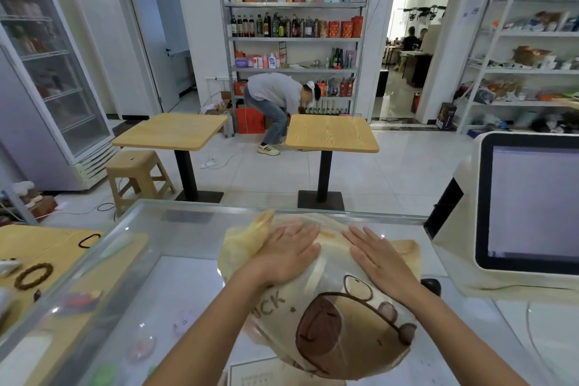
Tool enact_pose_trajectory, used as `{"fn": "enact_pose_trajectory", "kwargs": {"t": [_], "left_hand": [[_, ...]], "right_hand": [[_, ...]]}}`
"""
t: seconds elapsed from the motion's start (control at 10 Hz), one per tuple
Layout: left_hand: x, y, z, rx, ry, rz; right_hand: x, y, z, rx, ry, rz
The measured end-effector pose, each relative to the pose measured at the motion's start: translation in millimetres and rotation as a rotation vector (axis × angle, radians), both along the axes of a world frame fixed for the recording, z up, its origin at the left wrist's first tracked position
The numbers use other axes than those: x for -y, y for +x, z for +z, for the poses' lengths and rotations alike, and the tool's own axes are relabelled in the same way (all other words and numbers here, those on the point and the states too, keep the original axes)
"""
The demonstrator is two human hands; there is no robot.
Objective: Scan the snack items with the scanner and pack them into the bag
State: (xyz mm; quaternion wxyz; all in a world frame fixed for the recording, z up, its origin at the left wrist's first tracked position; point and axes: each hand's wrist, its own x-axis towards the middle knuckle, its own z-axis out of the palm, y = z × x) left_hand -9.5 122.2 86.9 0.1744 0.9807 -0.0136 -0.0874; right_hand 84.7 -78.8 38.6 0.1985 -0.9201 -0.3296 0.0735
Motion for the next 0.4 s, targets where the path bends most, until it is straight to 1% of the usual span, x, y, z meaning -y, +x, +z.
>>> {"fn": "enact_pose_trajectory", "kwargs": {"t": [0.2,0.3,0.4], "left_hand": [[5,-5,-4,0.04,0.02,0.025],[5,-3,7,0.211,0.003,0.087],[-2,22,60,0.677,0.133,0.22]], "right_hand": [[1,-1,0,0.0,-0.049,0.019],[4,-3,22,-0.006,0.007,0.063],[15,-11,86,0.11,0.411,0.004]]}}
